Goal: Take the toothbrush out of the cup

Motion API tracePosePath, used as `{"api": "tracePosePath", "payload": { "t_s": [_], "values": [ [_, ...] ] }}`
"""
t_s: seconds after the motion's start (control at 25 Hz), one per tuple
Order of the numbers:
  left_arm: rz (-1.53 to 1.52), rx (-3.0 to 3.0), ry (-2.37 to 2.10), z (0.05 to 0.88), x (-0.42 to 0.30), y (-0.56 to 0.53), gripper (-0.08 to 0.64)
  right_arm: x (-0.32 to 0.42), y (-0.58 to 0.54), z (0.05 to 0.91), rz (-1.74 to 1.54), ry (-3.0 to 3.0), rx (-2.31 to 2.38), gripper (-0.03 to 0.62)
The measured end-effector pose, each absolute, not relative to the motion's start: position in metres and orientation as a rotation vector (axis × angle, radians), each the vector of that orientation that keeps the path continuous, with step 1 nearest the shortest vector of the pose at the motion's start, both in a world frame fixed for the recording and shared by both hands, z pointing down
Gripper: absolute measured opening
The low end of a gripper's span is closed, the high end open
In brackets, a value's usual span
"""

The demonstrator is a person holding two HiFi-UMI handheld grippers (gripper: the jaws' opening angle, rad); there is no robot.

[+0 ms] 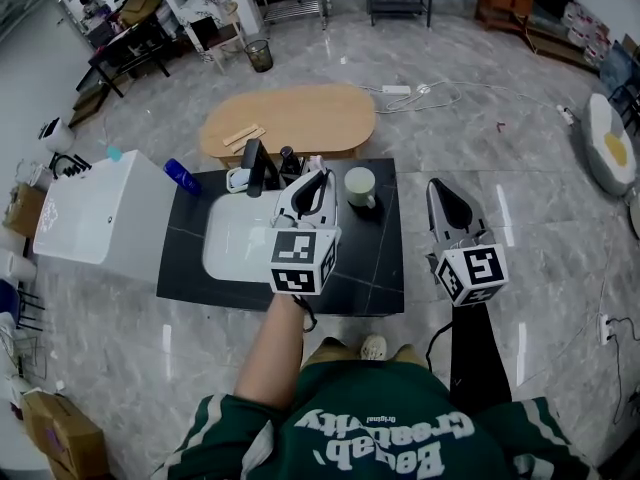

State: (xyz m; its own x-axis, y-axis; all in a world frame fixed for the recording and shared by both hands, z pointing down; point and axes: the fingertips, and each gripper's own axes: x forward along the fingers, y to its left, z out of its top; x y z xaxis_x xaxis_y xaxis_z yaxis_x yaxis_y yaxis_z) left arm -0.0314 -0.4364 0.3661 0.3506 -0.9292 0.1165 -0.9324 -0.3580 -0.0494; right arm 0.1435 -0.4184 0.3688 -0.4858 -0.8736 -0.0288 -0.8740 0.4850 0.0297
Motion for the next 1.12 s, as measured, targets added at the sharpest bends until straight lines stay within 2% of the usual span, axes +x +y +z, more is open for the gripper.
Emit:
{"api": "tracePosePath", "payload": {
  "t_s": [1.12],
  "values": [
    [0.135, 2.580, -1.800, 0.352, -0.039, -0.425, 0.014, 0.134, -0.411, 0.364, 0.124, 2.738, -1.599, 0.003]
  ]
}}
